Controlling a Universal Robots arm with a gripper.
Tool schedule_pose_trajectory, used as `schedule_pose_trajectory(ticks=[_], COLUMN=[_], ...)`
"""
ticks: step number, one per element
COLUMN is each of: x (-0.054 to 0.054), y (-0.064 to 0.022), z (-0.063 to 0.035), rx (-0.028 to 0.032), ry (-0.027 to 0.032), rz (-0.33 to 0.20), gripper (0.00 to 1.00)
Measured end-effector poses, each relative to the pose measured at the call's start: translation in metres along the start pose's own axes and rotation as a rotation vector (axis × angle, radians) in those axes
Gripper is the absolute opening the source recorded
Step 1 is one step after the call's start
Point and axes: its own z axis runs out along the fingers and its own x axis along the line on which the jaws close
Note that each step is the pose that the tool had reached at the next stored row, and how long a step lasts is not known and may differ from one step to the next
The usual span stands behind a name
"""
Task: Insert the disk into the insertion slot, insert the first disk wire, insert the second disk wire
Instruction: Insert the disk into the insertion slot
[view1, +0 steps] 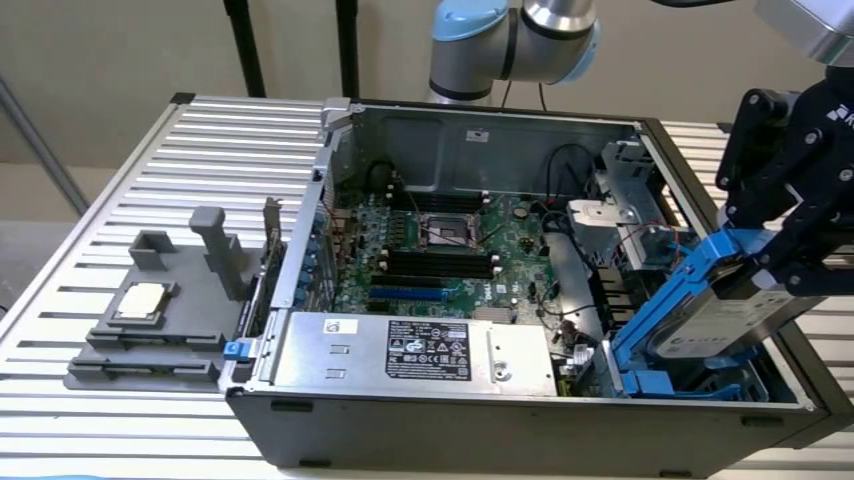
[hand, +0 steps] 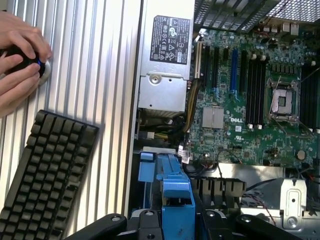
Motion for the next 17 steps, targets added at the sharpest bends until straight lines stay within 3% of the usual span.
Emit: schedule_pose_trajectory(ticks=[13,16,17], x=[-0.0003,-0.0002,-0.0001], y=[-0.0028,-0.0030,-0.0029], z=[0.0058,0.0064,0.0066], rx=[0.0001,-0.0007,-0.0007], ry=[-0.0017,-0.0012,-0.0013], rz=[0.000,0.000,0.000], gripper=[0.32,0.34,0.40])
